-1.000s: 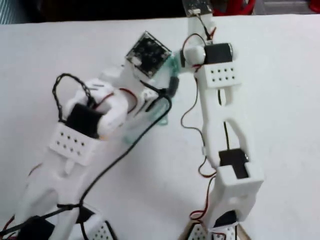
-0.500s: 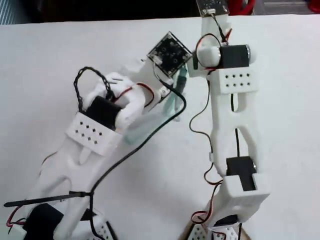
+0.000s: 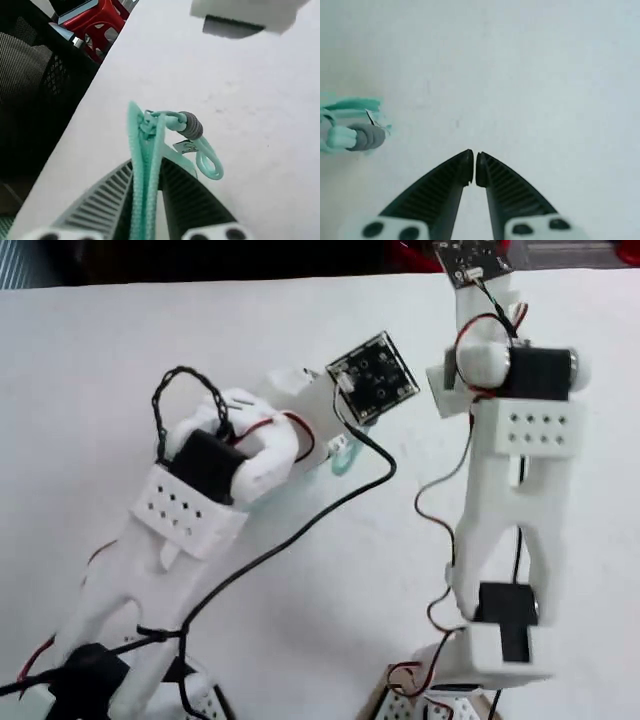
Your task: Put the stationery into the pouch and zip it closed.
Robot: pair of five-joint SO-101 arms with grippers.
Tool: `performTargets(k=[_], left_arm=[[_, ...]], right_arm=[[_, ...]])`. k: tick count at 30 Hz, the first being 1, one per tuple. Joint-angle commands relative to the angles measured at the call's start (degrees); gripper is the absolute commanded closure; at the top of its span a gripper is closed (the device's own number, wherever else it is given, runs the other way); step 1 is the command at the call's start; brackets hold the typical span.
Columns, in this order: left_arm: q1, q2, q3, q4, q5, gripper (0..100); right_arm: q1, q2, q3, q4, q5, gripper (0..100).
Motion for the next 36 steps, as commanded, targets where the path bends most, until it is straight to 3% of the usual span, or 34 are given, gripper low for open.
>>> performTargets(k=[1, 5, 13, 22, 24, 29, 36], left_arm=[[1.36, -0.48, -9.32, 7.03, -7.56, 98], [1.98, -0.57, -16.44, 13.63, -10.99, 98], [5.93, -4.53, -30.59, 22.24, -10.90, 98], [7.43, -16.13, -39.82, 25.23, -10.73, 98], [8.66, -17.89, -39.82, 28.40, -10.64, 98], [13.85, -22.81, -39.82, 31.65, -8.18, 98], [14.99, -23.96, -39.65, 31.91, -8.18, 98]], right_arm=[[1.45, -9.45, -2.11, 0.40, 6.51, 98.1], [-0.22, -18.07, -2.11, 0.40, 10.99, 98.1], [-5.85, -31.16, -2.11, 0.40, 11.34, 98.1], [-23.25, -43.56, -2.11, 0.13, 7.65, 97.8], [-26.51, -44.97, -1.23, 0.75, 7.03, 92.6], [-32.48, -51.38, 6.95, 0.75, 6.42, 66.6], [-43.82, -60.44, 16.70, 0.92, 5.89, 69.0]])
